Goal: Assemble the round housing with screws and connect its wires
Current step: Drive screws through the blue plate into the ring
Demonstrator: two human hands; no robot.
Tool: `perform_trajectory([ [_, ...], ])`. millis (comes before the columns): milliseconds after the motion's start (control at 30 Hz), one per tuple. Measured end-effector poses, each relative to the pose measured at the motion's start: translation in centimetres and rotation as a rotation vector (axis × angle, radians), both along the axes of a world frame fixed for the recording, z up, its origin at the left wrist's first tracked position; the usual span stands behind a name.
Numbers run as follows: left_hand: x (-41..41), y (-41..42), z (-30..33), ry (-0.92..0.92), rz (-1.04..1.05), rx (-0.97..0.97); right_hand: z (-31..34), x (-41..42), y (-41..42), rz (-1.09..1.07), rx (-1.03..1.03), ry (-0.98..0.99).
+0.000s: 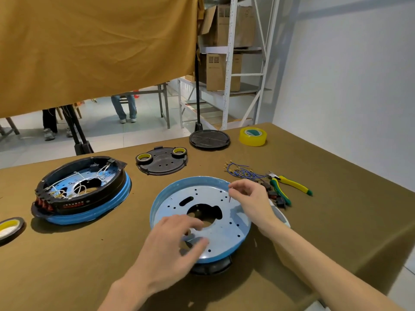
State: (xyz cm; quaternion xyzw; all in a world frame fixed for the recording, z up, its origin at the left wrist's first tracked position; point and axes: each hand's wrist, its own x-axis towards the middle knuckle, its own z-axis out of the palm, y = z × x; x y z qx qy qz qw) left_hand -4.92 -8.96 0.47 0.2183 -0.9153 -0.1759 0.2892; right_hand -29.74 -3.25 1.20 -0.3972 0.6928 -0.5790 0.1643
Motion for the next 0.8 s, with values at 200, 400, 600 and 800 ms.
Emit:
perform_trajectory([
  [200, -2.0, 0.8, 0.4, -0.171, -0.126, -0.117, -0.4, -3.0, 0.8, -0.284, 0.033, -0.161],
  [400, -2.3, 0.1, 0.2, -0.181, -0.171, -0.173, -2.5, -3.9, 2.8, -0.207, 0.33, 0.396],
  [600, -1.1, -1.5, 0.9, 0.017, -0.064, -0.128, -1.9, -4.5, 2.8, -0.192, 0.568, 0.744],
  [800, -1.3, -1.4, 1.6, 0.137, -0.059, -0.046, -1.2, -5.1, 1.8, -0.141, 0.705, 0.824],
])
